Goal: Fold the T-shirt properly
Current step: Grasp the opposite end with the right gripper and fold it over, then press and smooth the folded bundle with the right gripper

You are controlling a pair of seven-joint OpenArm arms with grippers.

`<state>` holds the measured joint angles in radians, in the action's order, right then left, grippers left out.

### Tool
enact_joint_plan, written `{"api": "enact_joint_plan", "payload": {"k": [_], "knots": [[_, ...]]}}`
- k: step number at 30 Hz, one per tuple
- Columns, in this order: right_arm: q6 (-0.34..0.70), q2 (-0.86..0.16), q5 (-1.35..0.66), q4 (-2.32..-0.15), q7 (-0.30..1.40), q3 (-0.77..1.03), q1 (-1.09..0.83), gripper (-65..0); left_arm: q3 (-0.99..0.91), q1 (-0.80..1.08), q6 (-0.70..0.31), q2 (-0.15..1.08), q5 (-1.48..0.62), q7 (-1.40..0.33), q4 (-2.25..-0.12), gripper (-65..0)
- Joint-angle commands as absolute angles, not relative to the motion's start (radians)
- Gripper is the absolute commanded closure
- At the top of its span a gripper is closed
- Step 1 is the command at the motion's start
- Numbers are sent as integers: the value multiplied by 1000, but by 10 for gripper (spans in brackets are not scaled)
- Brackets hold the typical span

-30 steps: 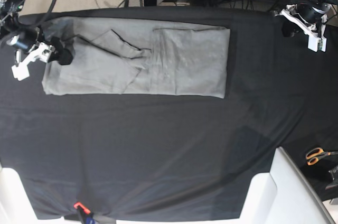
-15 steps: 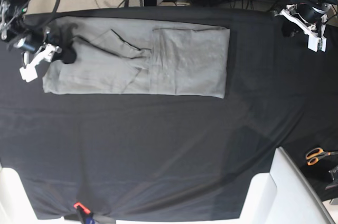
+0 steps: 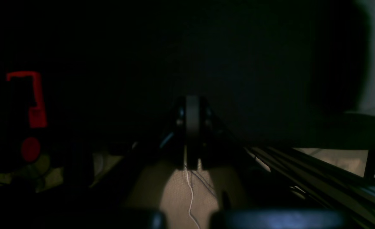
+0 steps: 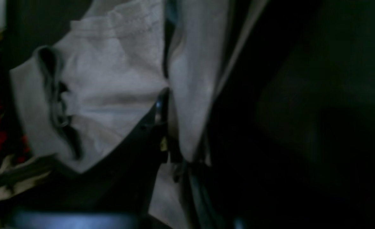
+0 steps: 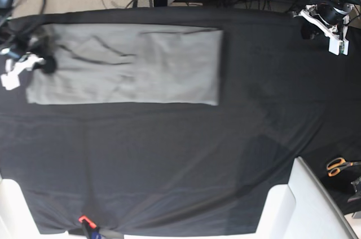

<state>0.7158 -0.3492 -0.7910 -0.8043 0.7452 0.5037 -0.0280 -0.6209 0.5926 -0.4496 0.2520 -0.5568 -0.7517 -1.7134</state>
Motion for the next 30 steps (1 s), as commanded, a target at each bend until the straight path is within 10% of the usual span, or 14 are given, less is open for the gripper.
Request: {"api": "enact_joint_plan", "payload": {"k": [1,8,13,30], "knots": [[698,-390,-774,-819,723,513,-21,-6,-628,598,-455,265,-568,-734,-1727,0],[536,-427,-720,-961,674,503,-73,-5,-628,598,-455,265,-568,-734,-1727,0],[374,-260,-443,-1368,677,503,-185,-5,-628,588,-455,265,-568,-733,-1727,0],[355,107,400,-1727,677,84,-268,-3,-564,578,-452,263,-568,-733,-1727,0]]}}
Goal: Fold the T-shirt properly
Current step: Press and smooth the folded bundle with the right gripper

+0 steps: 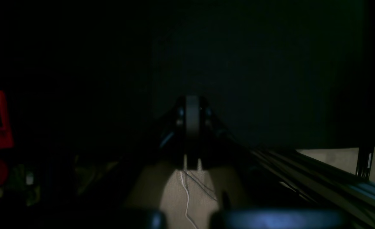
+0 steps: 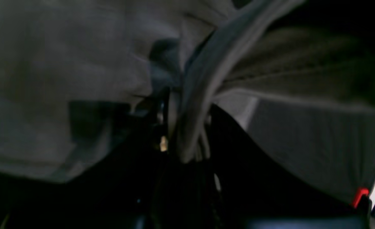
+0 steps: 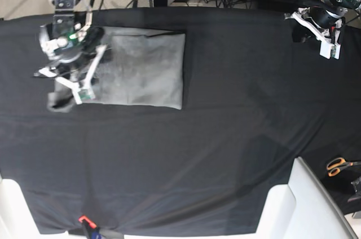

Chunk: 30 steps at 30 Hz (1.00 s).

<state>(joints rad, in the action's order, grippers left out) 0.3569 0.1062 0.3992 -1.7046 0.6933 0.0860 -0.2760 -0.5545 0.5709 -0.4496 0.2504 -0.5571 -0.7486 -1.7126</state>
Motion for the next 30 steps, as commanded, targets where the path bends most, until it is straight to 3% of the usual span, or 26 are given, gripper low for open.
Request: {"api": "enact_joint_plan", "payload": {"k": [1,18,30], "knots": [[338,107,400,-1727,677,65,-269,-3,-564,578,-452,263,-568,-733,-1727,0],[246,113,397,-1739,700,-211,-288,-3,-561,544,-452,265,-568,-733,-1661,0],[162,108,263,-1751,707,-331,-286,-3,-561,535,-452,268,-568,-733,-1641,0]]}}
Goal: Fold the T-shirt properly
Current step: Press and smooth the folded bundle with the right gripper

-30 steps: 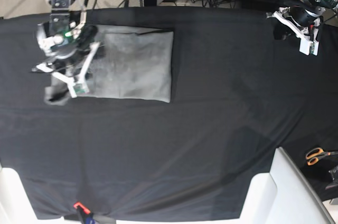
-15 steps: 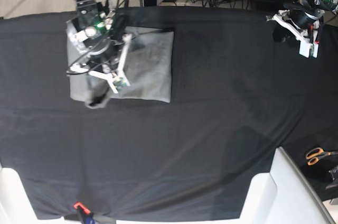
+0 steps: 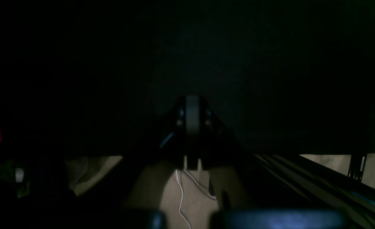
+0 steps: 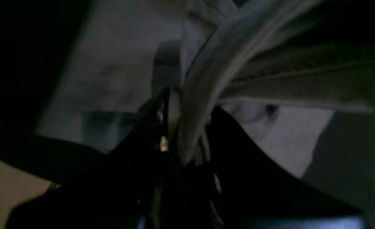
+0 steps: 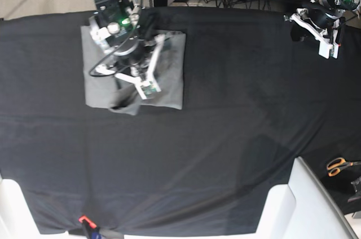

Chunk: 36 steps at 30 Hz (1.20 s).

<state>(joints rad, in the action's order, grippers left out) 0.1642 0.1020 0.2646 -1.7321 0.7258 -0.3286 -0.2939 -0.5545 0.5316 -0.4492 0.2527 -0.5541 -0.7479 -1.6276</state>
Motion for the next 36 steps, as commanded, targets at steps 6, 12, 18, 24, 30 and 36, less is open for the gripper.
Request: {"api": "enact_joint_plan", "payload": {"k": [6,12,18,24,30,36], "knots": [[162,111,263,-1748,700,-331,-278,-3,-561,535,-452,269,-568,-733,-1641,0],[162,113,262,-1747,699,-331,-277,-3,-561,535,-452,269,-568,-733,-1641,0],[160,111,182,-1745,705,-352,-268,-5,-561,535,-452,268,-568,-733,-1641,0],[127,108,120,-1705,704,-354,-240,-5,-561,535,-452,268,-568,-733,-1641,0],[107,107,120,-1690,700,-352,-232,-5,-561,536,-452,268,-568,-733,-1639,0],[105,107,120,-1689,707,-352,-220,-5,-561,535,-452,268,-568,-733,-1639,0]]}}
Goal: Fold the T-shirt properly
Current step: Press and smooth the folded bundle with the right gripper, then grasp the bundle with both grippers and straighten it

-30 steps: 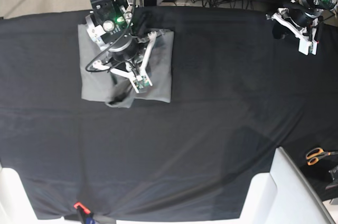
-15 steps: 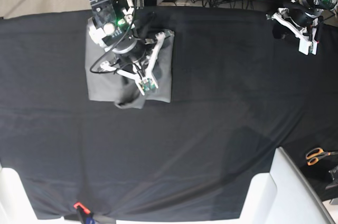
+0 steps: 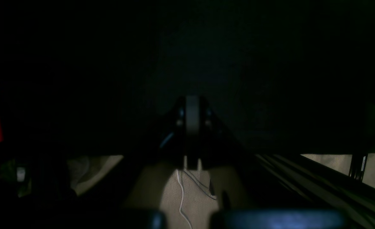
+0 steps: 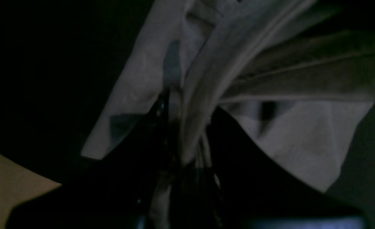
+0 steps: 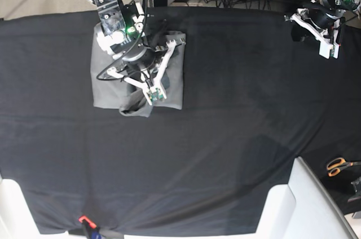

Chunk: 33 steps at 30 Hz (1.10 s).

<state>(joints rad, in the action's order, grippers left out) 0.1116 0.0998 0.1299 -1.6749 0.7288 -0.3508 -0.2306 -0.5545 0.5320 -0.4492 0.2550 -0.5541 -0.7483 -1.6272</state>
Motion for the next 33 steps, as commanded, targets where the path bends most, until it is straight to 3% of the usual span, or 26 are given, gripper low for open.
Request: {"api": "enact_joint_plan", "payload": {"k": [1,4,6,11,13,23,29,33], "knots": [[105,107,120,-1689,707,-352,-222,-6,-561,535,-452,268,-568,-733,-1639,0],[105,110,119,-1689,707,-357,-223,-9,-561,535,-452,271,-568,-733,-1639,0],[105,111,119,-1689,707,-357,-223,-47,-561,535,-452,271,-568,-733,-1639,0],[108,111,116,-1689,704,-358,-223,-306,-561,533,-452,271,-568,-733,-1639,0],[111,111,90,-1689,702,-358,-222,-365,-561,533,-452,271,-568,-733,-1639,0],[116,88,-254,-1618,708,-363,-139,-377,-565,533,-452,271,-568,-733,-1639,0],[231,88,-492,-1616,839,-355,-94,-377,-565,526,-452,272,-568,-733,-1639,0],[226,27,-524,-1733,854,-352,-101,-375,-567,519,-452,272,-567,-733,-1626,0]]}}
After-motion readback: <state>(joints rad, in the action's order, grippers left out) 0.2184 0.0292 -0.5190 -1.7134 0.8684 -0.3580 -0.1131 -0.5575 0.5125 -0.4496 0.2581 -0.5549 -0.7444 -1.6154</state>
